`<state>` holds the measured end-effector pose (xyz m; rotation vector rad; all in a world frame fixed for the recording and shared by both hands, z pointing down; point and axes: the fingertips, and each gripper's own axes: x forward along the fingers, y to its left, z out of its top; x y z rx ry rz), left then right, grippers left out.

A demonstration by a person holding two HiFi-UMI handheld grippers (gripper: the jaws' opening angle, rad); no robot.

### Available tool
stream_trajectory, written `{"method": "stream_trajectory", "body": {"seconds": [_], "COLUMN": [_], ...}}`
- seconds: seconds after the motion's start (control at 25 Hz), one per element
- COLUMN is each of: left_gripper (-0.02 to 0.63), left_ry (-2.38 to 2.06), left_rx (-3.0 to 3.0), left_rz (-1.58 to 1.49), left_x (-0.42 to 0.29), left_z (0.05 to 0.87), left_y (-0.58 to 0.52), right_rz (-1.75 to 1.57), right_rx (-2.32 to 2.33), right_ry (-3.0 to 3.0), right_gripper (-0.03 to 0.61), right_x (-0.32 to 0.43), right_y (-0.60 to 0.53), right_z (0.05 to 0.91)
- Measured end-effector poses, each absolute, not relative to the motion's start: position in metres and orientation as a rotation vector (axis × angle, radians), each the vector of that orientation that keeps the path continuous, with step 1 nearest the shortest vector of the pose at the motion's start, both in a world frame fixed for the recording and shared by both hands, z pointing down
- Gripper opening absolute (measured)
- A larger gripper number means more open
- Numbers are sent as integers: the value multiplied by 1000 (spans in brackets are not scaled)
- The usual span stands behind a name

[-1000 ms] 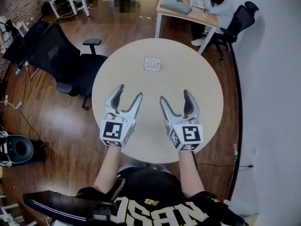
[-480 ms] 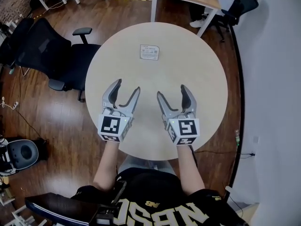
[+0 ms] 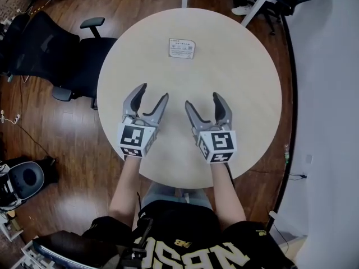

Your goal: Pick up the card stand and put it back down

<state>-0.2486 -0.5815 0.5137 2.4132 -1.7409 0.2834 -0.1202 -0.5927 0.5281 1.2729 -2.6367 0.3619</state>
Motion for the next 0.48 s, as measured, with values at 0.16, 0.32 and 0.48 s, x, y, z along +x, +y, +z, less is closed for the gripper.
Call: {"method": "stream_trajectory", "body": {"seconds": [0.16, 0.32, 0.48], "left_gripper": [294, 310, 327], "left_ry": [-1717, -1659, -1598], "left_rx": [2425, 2425, 2446], "left_rz": [299, 325, 358], "left_x": [-254, -265, -276], "left_z": [534, 557, 582], "left_y": [-602, -623, -655], "right_rz": [379, 407, 451], "right_rx": [1232, 1235, 1268], "right_ry": [-2623, -2594, -2580], "right_gripper": [376, 373, 351], "right_x": [-127, -131, -129], "right_y": [-602, -612, -631], "right_z": [547, 567, 578]}}
